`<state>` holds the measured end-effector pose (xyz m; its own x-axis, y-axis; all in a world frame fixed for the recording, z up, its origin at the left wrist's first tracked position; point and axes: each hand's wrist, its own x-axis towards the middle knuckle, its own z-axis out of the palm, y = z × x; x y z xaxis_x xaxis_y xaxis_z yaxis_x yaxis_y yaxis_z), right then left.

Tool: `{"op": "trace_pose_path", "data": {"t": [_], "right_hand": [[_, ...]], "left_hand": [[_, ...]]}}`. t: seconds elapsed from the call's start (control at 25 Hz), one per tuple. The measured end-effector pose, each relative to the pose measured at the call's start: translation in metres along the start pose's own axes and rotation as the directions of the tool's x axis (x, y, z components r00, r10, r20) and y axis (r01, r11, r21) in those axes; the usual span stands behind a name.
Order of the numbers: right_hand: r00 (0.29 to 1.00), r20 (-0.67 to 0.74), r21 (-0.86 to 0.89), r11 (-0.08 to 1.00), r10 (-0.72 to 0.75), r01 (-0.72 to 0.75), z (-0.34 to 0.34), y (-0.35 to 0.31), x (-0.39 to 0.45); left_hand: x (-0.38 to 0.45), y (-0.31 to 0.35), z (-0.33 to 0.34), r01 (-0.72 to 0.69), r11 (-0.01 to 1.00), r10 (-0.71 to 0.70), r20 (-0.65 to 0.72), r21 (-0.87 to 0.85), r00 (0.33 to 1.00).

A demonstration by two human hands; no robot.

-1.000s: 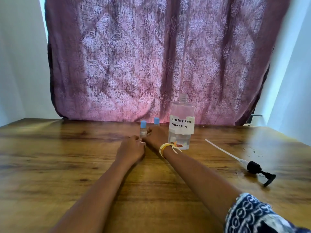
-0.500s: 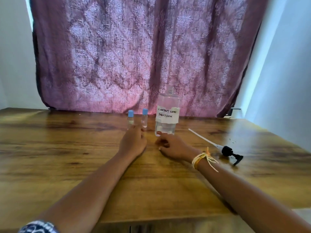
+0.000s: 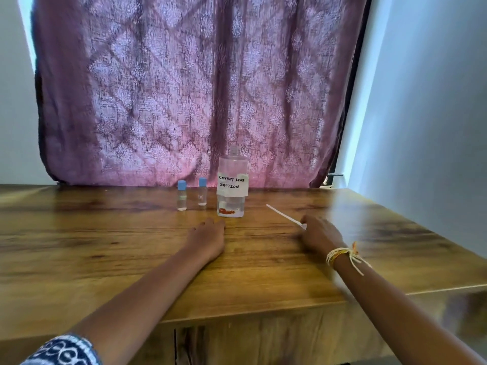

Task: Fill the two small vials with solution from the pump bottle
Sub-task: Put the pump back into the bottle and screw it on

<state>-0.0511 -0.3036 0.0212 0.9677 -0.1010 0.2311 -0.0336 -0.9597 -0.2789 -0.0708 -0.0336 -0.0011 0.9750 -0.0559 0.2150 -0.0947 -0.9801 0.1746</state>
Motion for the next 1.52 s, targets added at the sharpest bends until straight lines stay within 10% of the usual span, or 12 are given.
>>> {"op": "trace_pose_path", "data": {"t": [0.24,0.44,0.56,0.64,1.08,1.52], "right_hand": [[0.995,-0.098,0.471,0.881,0.007,0.040,0.005,-0.021,0.004],[0.945,0.326,0.940,-0.108,-0.008,-0.324,-0.027,-0.045,0.010],[0.914,0.339,0.846,-0.353,-0.221,-0.399,-0.036,-0.046,0.007],[0.916,0.274,0.860,-0.352,-0.292,-0.369,-0.039,-0.050,0.005],[0.958,-0.267,0.857,0.429,-0.106,0.286,-0.092,-0.103,0.070],[0.989,-0.150,0.968,0.205,0.001,0.147,-0.103,-0.122,0.109]], "left_hand": [[-0.004,-0.004,0.001,-0.017,0.999,0.016,-0.054,-0.032,0.998],[-0.005,-0.004,0.003,-0.014,1.000,0.013,-0.088,-0.015,0.996],[-0.003,-0.005,0.004,-0.017,1.000,0.016,-0.118,-0.009,0.993],[-0.003,-0.006,0.003,-0.015,1.000,0.013,-0.114,-0.016,0.993],[0.076,0.006,-0.093,-0.165,0.851,-0.109,-0.475,-0.499,0.873],[0.148,0.015,-0.096,-0.151,0.667,-0.041,-0.238,-0.730,0.970]]}}
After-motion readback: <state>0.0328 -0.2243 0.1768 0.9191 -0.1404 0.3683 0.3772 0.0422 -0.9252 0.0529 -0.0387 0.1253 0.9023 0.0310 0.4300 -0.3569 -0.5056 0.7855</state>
